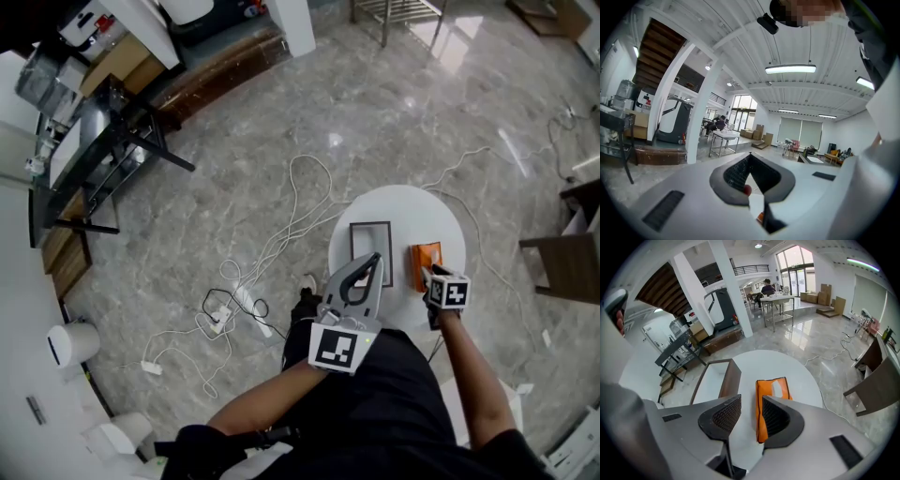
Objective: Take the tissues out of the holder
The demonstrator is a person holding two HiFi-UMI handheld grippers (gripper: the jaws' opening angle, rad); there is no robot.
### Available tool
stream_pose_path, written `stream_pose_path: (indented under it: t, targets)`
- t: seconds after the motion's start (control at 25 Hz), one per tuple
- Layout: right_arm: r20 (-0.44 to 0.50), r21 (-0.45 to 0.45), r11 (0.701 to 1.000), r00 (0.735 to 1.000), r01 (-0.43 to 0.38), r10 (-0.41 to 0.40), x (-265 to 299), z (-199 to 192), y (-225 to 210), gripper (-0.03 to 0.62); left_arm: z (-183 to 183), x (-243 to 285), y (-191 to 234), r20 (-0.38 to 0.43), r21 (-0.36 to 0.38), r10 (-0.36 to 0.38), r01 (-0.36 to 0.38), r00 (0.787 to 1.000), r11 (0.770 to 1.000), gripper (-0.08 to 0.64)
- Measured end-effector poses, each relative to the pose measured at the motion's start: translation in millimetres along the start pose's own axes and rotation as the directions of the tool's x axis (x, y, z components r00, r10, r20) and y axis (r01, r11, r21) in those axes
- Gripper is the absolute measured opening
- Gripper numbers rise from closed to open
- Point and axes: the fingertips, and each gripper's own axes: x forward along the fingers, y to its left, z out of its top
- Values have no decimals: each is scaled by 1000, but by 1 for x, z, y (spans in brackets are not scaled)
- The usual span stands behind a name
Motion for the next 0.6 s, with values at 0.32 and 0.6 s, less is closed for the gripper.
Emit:
stream_pose_path:
  t: [0.32,0.6]
  targets:
    - [54,84,996,998,-32,28,-21,8,31,127,1,3,4,-16,-41,-57,57,998,998,0]
    - [177,132,991,984,9,-33,-51,25,46,127,6,-1,4,-28,-32,-108,107,994,994,0]
